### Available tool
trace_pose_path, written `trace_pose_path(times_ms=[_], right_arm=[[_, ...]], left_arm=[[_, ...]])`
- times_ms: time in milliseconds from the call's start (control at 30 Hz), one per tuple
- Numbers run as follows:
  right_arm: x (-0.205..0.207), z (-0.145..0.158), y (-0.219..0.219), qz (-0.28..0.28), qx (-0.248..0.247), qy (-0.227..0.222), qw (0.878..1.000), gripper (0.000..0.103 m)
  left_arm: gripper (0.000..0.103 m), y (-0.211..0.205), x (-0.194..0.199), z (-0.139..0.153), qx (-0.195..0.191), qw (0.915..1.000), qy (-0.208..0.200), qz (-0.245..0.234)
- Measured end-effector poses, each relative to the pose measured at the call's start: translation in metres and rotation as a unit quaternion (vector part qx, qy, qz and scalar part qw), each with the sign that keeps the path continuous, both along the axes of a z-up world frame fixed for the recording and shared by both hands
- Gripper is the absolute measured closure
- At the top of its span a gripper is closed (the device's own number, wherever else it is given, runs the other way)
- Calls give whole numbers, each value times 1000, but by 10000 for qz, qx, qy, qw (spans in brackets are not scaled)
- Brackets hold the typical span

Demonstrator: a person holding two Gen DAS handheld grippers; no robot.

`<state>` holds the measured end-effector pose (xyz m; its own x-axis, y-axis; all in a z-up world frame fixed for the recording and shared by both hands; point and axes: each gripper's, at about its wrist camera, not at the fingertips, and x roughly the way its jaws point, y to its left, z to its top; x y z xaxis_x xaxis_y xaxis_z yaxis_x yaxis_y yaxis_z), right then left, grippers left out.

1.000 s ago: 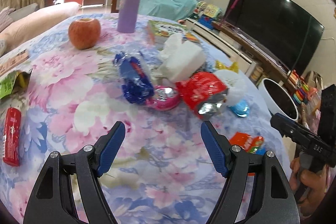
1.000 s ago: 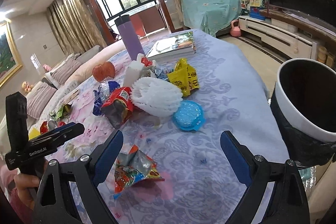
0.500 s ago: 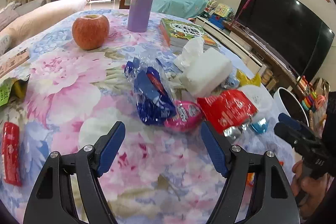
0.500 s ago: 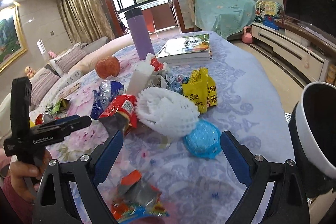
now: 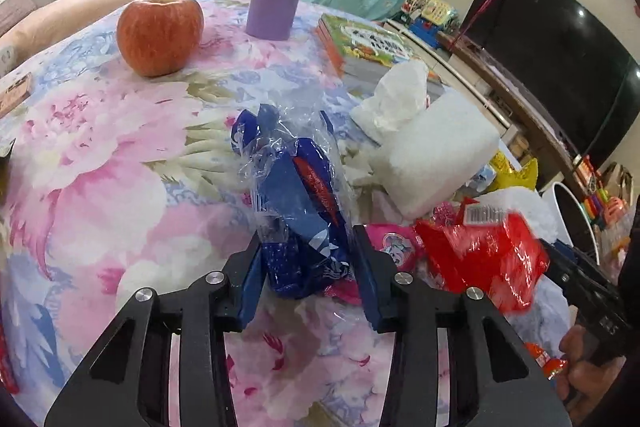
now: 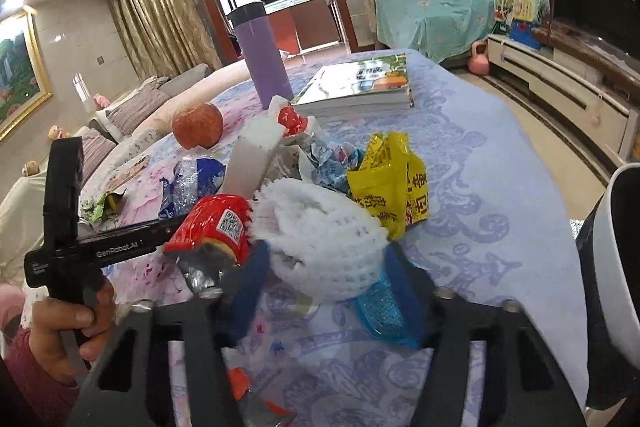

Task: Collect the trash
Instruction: 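Grasp the white foam net with the right tool while the left tool grasps the blue bag, then carry the foam net and blue bag over the bin and release both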

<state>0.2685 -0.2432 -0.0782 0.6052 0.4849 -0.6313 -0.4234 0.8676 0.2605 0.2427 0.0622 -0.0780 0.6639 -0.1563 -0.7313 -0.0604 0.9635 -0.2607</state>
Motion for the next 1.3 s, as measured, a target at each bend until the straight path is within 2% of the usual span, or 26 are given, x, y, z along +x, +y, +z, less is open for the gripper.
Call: trace_pose_path(times_ms=[33, 67, 167, 600, 900, 1300], right_arm=[[-1, 0, -1, -8, 3, -8, 10000, 72], [-2, 0, -2, -16, 29, 0, 10000, 79], [-7, 3, -5, -48, 116, -18, 9999, 82], [-34, 24, -38, -380, 436, -282, 9979, 85], [-50, 31, -73, -717, 543, -361, 9953, 85], [-68, 36, -132, -1262, 639, -461, 9889, 85]], left_arm=[[69, 0, -3, 2, 35, 10000, -55, -22], [71, -1, -6, 4, 66, 9999, -97, -34], [72, -3, -17, 11, 132, 9996, -221, -66], [73, -30, -57, 48, 192, 9969, -674, -364], [73, -75, -70, 69, 157, 9922, -855, -895], [73, -148, -71, 76, 216, 9831, -800, -1632]])
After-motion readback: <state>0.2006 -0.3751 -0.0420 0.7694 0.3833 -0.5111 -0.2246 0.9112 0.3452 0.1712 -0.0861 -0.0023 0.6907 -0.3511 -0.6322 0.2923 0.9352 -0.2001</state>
